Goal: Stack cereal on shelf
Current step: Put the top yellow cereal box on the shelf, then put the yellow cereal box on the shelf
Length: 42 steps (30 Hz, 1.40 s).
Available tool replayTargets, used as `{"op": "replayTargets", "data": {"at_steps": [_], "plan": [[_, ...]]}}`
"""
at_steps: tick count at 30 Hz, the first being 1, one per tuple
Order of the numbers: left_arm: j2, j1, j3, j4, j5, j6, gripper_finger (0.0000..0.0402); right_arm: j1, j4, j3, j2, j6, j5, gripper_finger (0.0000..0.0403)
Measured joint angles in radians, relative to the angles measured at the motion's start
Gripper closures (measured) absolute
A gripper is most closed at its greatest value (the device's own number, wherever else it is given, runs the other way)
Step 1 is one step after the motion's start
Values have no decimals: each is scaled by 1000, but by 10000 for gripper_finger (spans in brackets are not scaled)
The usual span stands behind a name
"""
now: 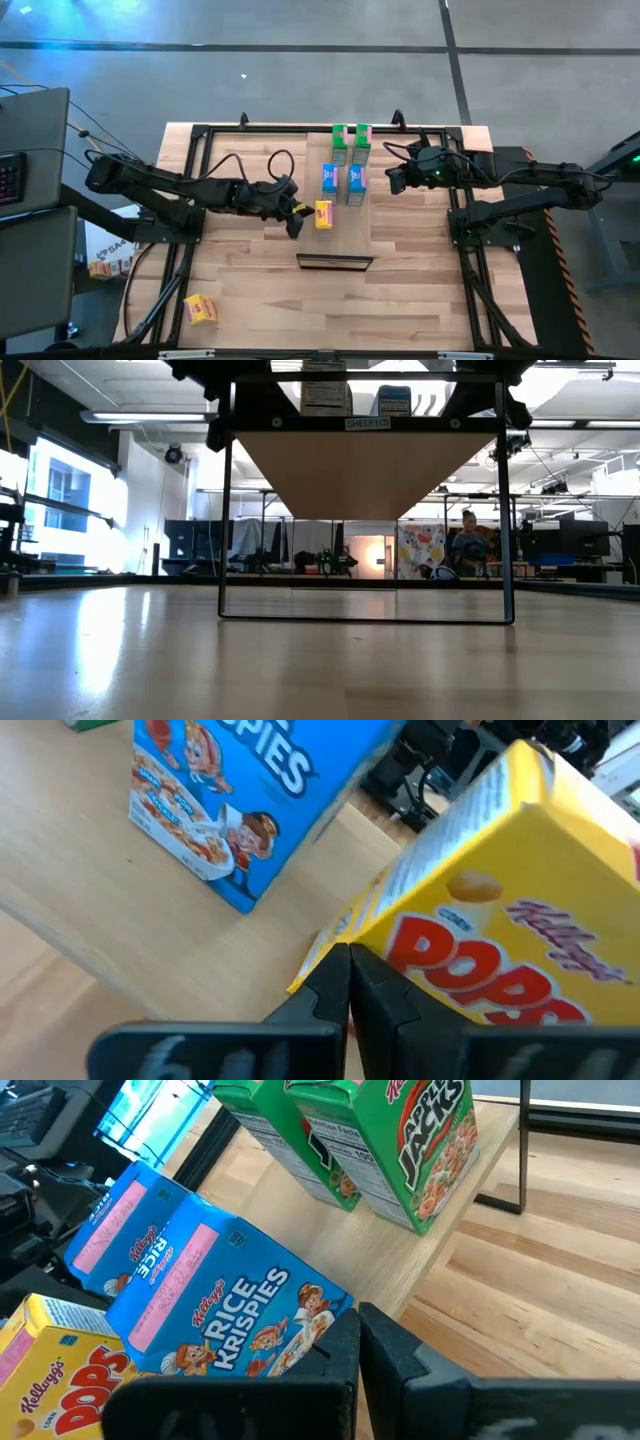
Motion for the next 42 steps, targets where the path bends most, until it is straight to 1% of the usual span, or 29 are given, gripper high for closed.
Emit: {"op": "replayTargets", "data": {"at_steps": [4,9,15,18,22,25,28,30,33,38,40,42], "plan": [[0,21,0,1,31,24,401,0,0,0,0,0,0,403],[0,42,0,1,33,33,401,0,0,0,0,0,0,403],[-11,85,0,-36,62,120,401,0,0,0,0,8,0,403],[-67,116,1,-70,75,158,401,0,0,0,0,8,0,403],[-189,132,1,-160,88,200,401,0,0,0,0,8,1,403],[-299,112,1,-220,112,242,401,0,0,0,0,8,1,403],[-394,60,-10,-243,89,251,401,1,16,0,0,5,5,403],[-454,18,-43,-216,42,248,401,10,33,0,0,-2,12,403],[-548,-43,-138,-148,-24,237,401,29,75,0,0,-58,24,403],[-678,-102,-330,89,-44,207,401,64,137,0,0,-156,18,403],[-707,-108,-377,153,-64,197,401,73,155,0,0,-182,18,403],[-725,-107,-392,165,-82,199,401,77,168,0,0,-202,13,403]]}}
